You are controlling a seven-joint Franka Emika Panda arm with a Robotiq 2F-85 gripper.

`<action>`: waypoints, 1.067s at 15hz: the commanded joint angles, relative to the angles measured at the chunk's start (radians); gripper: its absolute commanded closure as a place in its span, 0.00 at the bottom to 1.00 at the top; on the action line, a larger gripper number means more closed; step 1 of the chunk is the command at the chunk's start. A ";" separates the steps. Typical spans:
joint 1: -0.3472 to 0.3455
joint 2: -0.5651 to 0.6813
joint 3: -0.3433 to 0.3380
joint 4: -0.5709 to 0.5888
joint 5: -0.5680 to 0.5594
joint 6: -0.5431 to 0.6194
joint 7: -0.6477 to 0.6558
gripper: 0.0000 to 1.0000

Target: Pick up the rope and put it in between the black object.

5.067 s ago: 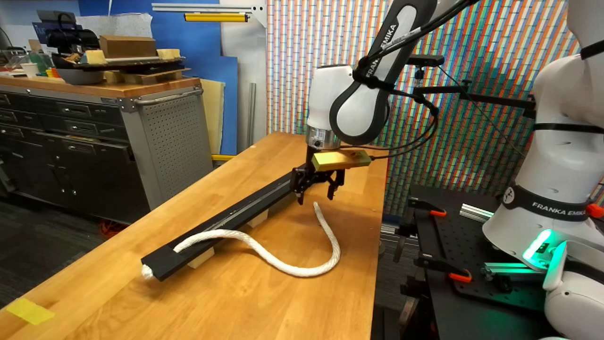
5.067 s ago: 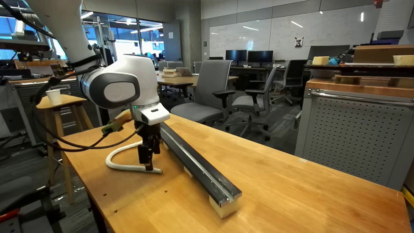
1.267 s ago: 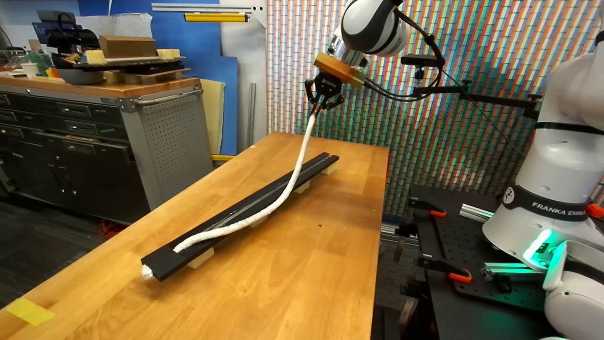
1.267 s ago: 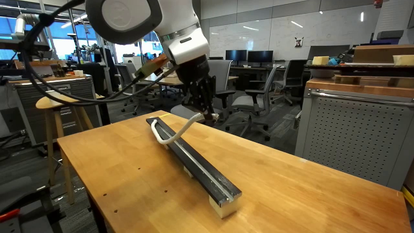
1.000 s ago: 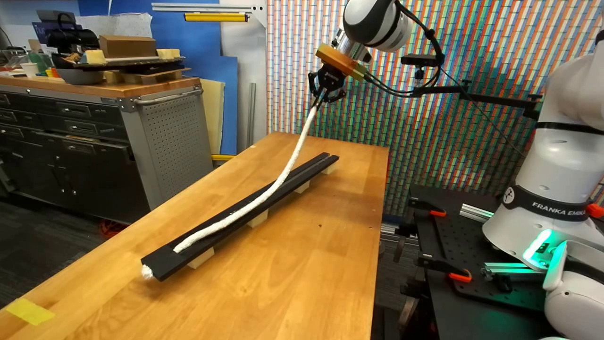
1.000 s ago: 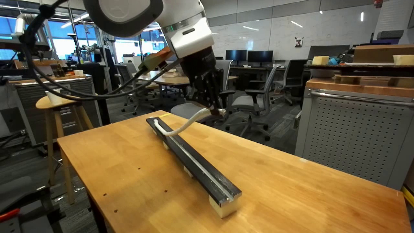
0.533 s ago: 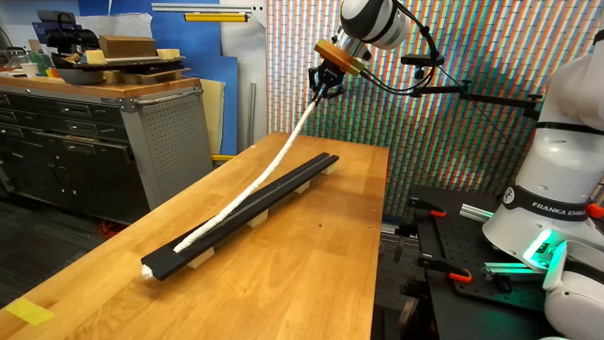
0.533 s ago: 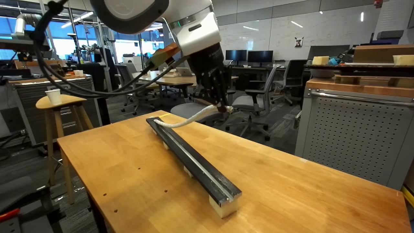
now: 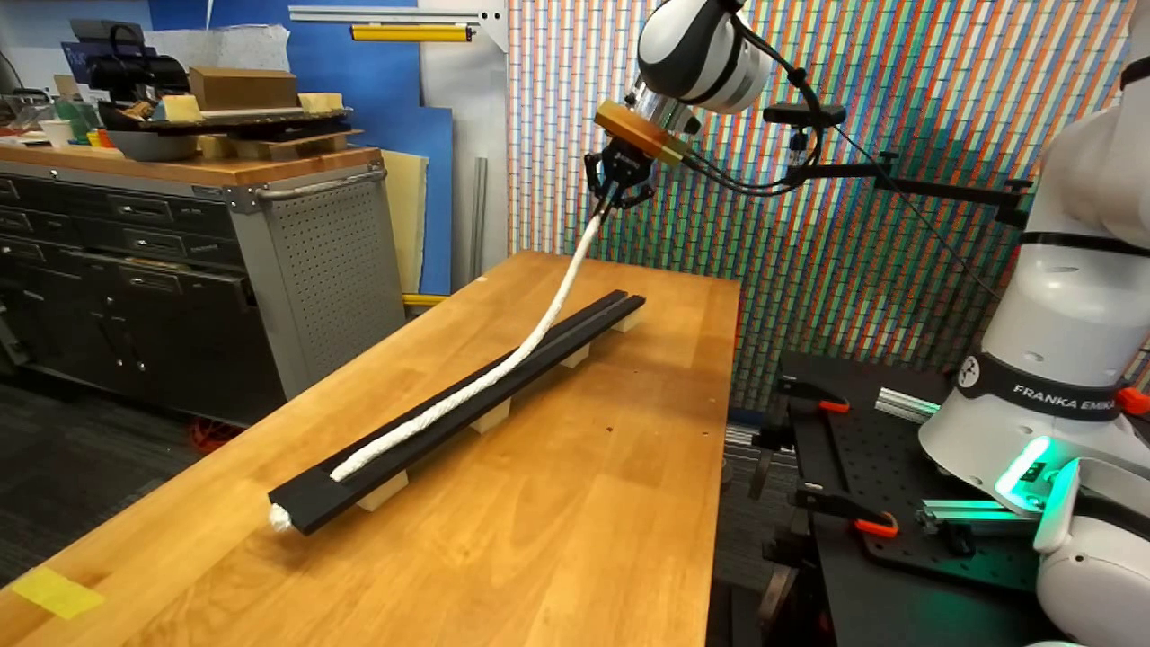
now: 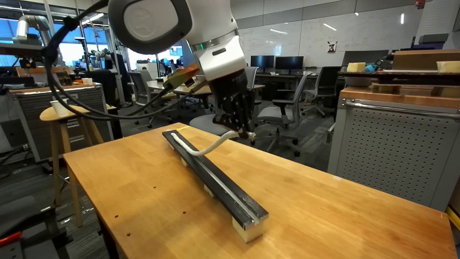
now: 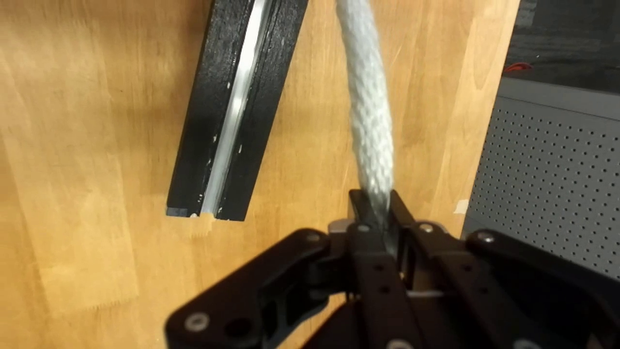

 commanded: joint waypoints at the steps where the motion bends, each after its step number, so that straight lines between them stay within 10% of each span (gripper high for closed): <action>1: -0.025 0.049 0.001 0.036 0.004 0.003 -0.014 0.97; 16: -0.033 0.194 -0.022 0.063 -0.033 0.005 -0.072 0.97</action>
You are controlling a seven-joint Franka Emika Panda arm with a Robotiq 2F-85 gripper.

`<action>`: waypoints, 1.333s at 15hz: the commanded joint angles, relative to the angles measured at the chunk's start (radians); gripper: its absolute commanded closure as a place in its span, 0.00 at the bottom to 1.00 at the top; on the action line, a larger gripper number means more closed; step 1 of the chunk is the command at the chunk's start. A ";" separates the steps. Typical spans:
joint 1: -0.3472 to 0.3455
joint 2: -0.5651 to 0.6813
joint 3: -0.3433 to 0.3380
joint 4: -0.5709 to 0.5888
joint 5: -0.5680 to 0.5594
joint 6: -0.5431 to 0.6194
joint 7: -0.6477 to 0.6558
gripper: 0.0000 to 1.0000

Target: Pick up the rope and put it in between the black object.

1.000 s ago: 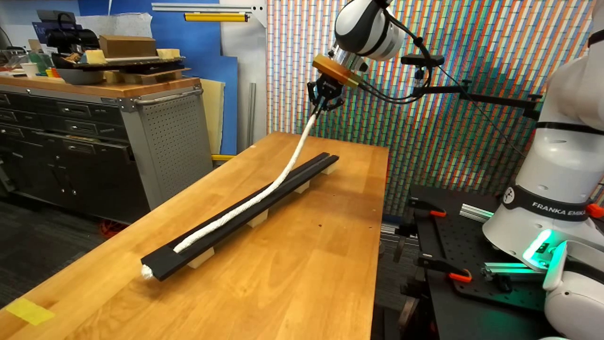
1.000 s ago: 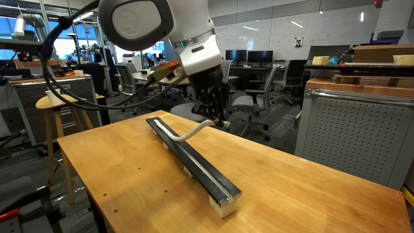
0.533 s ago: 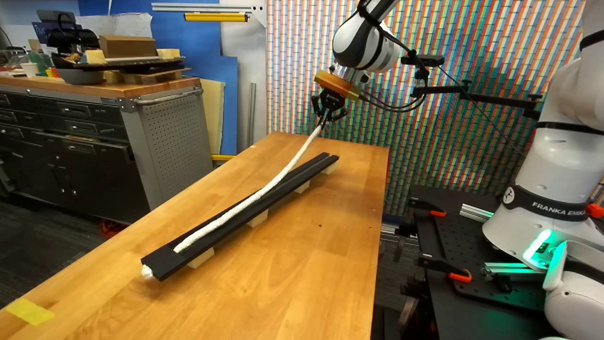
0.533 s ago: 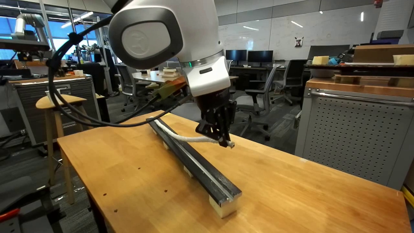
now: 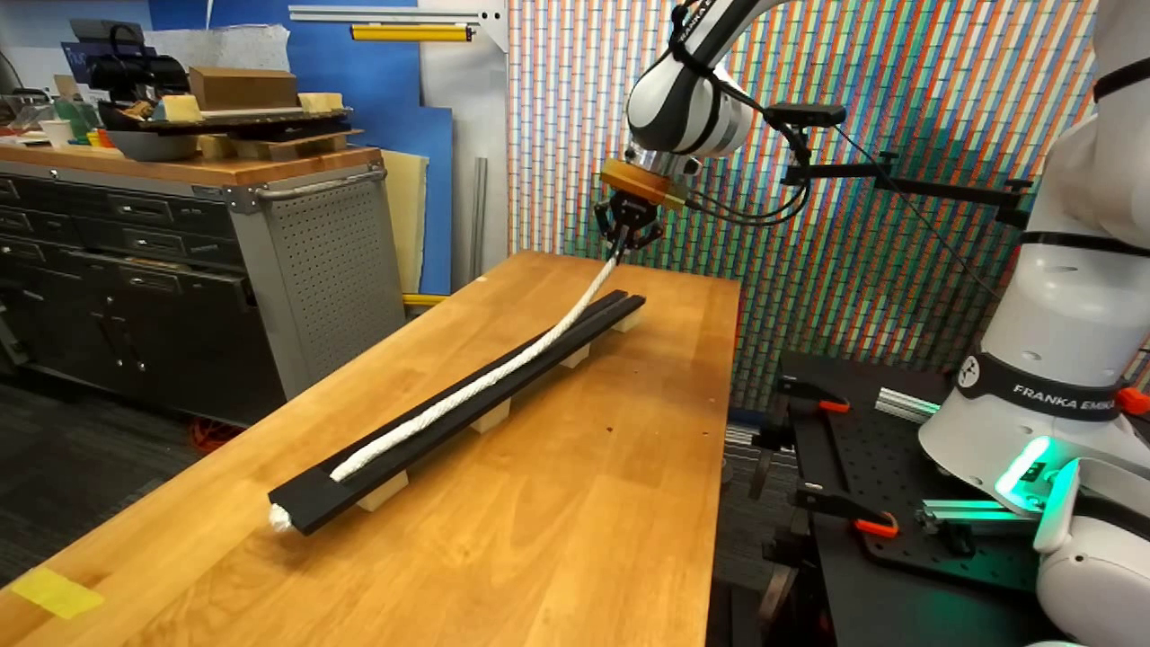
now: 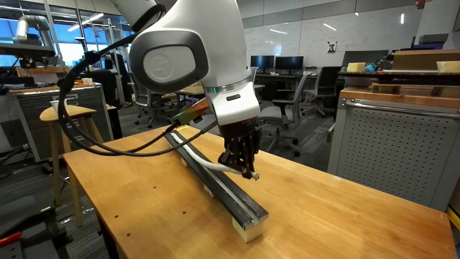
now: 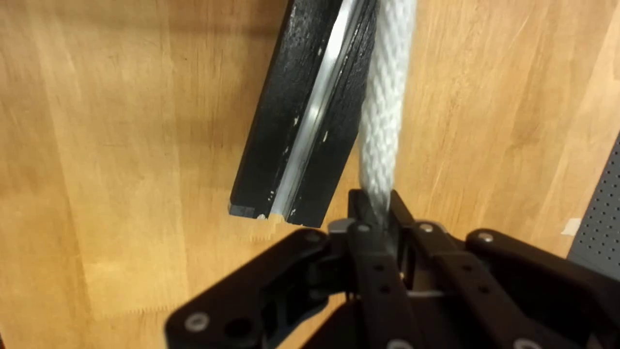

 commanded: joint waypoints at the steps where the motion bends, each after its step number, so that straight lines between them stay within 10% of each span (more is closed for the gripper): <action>1: 0.003 0.034 -0.009 0.026 -0.028 0.007 -0.021 0.97; 20: 0.048 0.183 -0.082 0.078 -0.109 0.037 0.002 0.97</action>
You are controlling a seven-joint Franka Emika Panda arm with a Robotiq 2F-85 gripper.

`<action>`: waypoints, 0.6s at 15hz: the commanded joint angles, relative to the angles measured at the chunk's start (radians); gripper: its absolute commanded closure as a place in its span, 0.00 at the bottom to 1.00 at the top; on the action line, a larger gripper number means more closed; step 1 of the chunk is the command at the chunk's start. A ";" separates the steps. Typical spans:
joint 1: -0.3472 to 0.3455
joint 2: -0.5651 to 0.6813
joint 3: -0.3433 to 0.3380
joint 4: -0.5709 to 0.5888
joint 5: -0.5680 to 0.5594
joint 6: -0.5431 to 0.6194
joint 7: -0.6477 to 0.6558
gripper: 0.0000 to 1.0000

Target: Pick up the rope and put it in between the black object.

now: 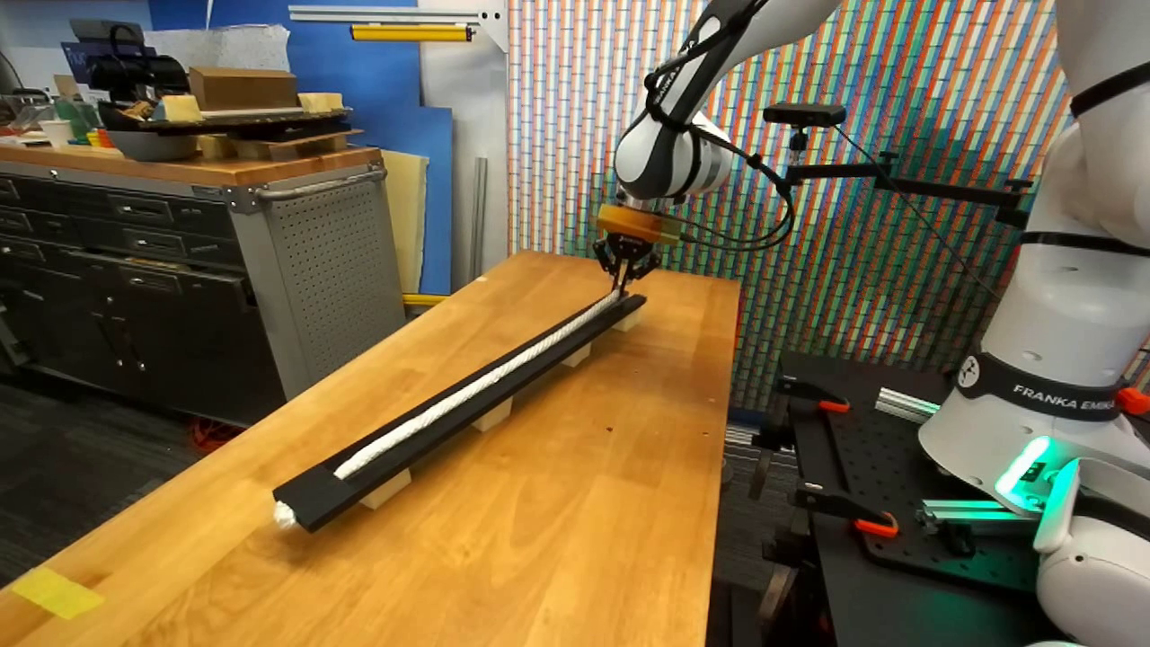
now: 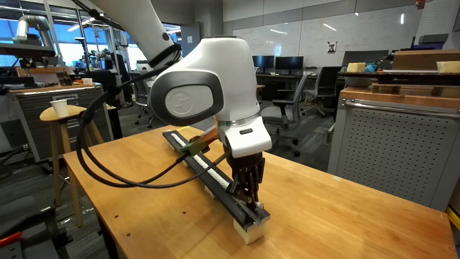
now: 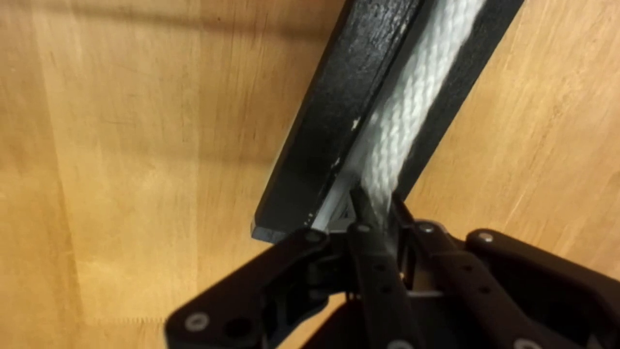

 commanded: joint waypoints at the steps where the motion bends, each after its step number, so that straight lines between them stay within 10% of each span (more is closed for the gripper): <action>1: 0.040 0.001 -0.065 -0.004 -0.052 0.018 0.014 0.97; 9: 0.101 0.008 -0.138 -0.009 -0.125 0.019 0.045 0.97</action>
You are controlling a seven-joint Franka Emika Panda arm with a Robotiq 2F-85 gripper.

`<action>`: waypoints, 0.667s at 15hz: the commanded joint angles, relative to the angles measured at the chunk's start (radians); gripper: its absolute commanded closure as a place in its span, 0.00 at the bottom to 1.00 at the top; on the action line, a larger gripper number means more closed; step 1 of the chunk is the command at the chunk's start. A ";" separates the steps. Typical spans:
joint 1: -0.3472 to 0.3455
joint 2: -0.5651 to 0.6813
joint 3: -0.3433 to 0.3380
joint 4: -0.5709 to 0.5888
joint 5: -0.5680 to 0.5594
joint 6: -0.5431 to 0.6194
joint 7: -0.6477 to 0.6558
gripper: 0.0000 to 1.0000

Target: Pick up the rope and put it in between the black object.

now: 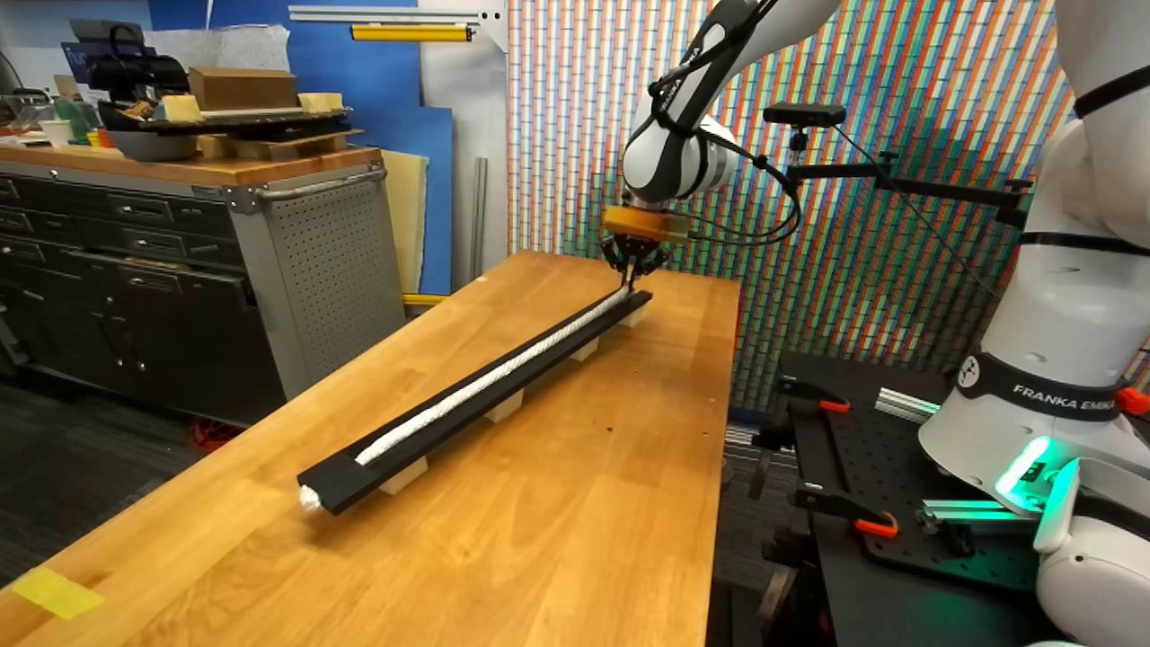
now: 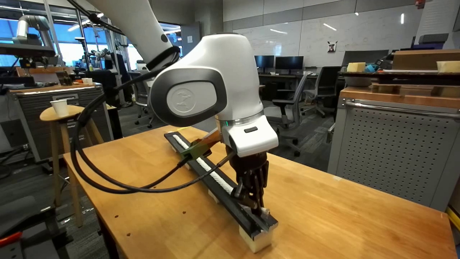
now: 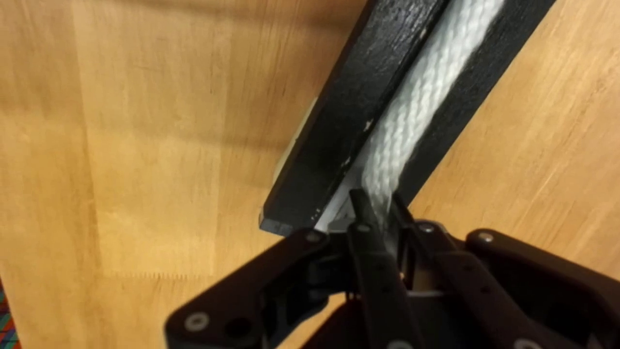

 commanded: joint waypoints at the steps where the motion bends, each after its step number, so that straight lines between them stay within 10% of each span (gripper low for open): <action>1: 0.047 0.000 -0.052 -0.006 -0.056 0.017 0.038 0.97; 10: 0.104 -0.023 -0.105 -0.028 -0.117 -0.021 0.126 0.97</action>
